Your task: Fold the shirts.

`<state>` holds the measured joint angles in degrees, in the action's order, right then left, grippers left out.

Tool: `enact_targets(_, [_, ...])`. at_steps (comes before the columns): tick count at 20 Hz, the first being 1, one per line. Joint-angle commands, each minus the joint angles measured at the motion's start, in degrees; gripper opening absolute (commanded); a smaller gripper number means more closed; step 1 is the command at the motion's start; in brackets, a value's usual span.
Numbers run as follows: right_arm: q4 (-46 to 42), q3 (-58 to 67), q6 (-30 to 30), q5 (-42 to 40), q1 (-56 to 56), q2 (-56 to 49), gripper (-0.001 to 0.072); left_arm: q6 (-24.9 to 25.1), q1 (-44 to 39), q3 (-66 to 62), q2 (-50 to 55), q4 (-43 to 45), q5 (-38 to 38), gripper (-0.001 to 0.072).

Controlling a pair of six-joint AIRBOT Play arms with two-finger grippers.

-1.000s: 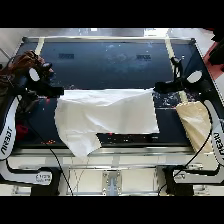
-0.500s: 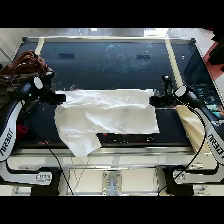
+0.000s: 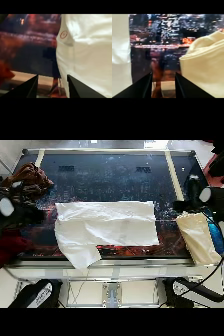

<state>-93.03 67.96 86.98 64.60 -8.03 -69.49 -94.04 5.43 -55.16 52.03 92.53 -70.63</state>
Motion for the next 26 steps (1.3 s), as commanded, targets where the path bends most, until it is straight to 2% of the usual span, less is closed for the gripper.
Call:
enact_targets(1, [0.96,0.72,2.16,-0.22,-4.28,4.39,0.0454,-8.07,1.14,17.20,-15.72,-9.35,-1.31,0.0414])
enact_targets(4, [7.87,0.70,-0.87,-1.95,-5.44,4.37,0.0457,-9.73,1.14,28.59,-17.31,-23.23,2.12,0.0415])
enact_targets(6, [10.56,0.72,-2.89,-2.84,-5.20,4.37,0.0457,-9.99,1.14,32.87,-15.74,-28.61,3.76,0.0415])
enact_targets(7, [11.82,0.72,-3.82,-3.06,-5.20,4.37,0.0457,-10.51,1.14,34.23,-14.58,-28.44,2.64,0.0415])
enact_targets(9, [12.44,0.72,-5.20,-3.43,-5.22,4.37,0.0457,-15.67,1.14,35.10,-13.57,-25.44,1.27,0.0416])
enact_targets(14, [12.57,0.72,-7.43,-4.28,-5.22,4.37,0.0457,-19.12,1.14,35.17,-13.44,-25.07,-1.16,0.0416])
enact_targets(19, [12.76,0.72,-7.54,-5.35,-5.22,4.37,0.0457,-19.02,0.94,35.17,-9.22,-25.90,-0.44,0.0415])
enact_targets(22, [12.94,0.72,-7.52,-5.33,-5.22,4.37,0.0457,-15.96,0.94,35.17,-4.31,-29.40,2.54,0.0415])
enact_targets(26, [13.20,0.72,-7.52,-5.31,-5.22,4.37,0.0457,-14.60,0.94,35.17,-1.73,-29.83,3.54,0.0413])
